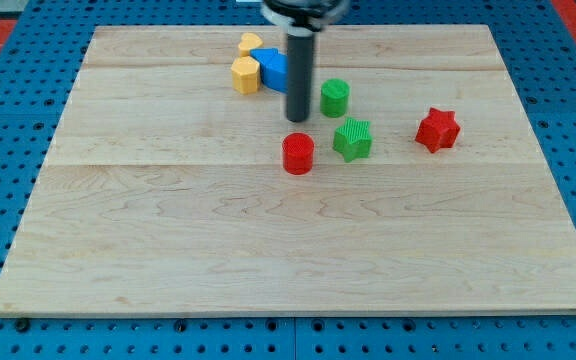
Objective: Push red circle to green star
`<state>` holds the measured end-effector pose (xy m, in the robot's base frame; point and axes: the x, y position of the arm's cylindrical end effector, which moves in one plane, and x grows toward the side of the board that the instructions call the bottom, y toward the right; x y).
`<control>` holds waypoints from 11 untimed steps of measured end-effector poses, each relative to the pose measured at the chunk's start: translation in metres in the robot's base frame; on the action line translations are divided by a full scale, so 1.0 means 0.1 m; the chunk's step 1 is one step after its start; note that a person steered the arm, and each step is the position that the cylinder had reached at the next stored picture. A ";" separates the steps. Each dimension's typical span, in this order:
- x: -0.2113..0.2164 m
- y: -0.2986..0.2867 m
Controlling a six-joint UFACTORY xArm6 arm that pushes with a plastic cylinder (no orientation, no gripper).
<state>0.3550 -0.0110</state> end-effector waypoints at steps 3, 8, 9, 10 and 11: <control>0.22 1.07; 1.46 -0.61; 1.14 -0.27; 0.83 0.23; 0.79 0.30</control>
